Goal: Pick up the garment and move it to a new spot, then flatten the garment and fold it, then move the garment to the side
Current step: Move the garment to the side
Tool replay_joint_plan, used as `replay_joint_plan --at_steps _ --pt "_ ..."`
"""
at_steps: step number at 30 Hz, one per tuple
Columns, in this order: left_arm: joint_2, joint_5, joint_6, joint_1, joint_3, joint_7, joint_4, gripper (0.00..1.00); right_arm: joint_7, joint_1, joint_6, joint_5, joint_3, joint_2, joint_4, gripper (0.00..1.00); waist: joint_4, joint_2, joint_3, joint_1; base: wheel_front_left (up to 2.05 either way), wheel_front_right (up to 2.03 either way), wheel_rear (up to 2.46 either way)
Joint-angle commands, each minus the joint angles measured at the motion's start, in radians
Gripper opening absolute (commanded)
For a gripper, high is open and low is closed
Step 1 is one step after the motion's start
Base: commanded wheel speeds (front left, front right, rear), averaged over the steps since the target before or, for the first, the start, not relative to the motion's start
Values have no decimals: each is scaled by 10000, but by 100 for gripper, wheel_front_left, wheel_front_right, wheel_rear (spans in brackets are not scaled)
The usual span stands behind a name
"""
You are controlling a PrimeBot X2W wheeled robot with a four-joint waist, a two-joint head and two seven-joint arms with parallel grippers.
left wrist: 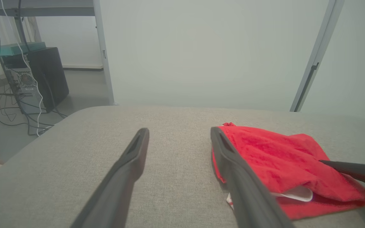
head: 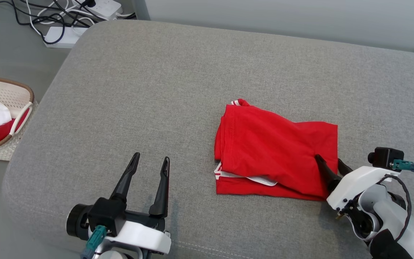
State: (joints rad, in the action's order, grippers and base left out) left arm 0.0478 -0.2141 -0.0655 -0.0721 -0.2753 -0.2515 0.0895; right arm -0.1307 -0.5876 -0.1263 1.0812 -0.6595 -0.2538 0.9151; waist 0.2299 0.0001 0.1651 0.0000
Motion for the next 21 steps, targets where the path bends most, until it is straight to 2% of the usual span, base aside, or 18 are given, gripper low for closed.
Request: replay_joint_plan --at_steps 1,2,3,8,13,16,21 --pt "24 -50 -111 -499 292 -103 -240 100 91 -13 -44 126 -265 70 -75 69 16 -1 -10 0 0 0 0" --pt "24 -59 -114 -508 287 -103 -234 100 95 -27 -44 202 -349 69 -88 11 30 -1 -18 0 0 0 0" --pt "24 -64 -116 -516 282 -103 -229 100 86 -35 -44 272 -428 52 -94 0 40 -1 -30 0 0 0 0" --pt "24 -48 -116 -501 279 -103 -201 100 -346 -199 -44 254 -920 -142 -110 0 55 -1 -128 0 0 0 0" --pt "24 42 -78 -423 381 -103 -218 100 -1200 -713 -44 -626 -1561 -395 -138 0 -135 -1 -274 0 0 0 0" --pt "24 98 -15 -407 406 -103 -240 100 -1296 -940 -44 -978 -1416 -371 -184 0 -380 -1 -322 0 0 0 0" --pt "24 202 97 -538 396 -103 -246 100 -1307 -1001 -44 -1885 -515 -307 -534 0 -973 -1 -280 0 0 0 0"
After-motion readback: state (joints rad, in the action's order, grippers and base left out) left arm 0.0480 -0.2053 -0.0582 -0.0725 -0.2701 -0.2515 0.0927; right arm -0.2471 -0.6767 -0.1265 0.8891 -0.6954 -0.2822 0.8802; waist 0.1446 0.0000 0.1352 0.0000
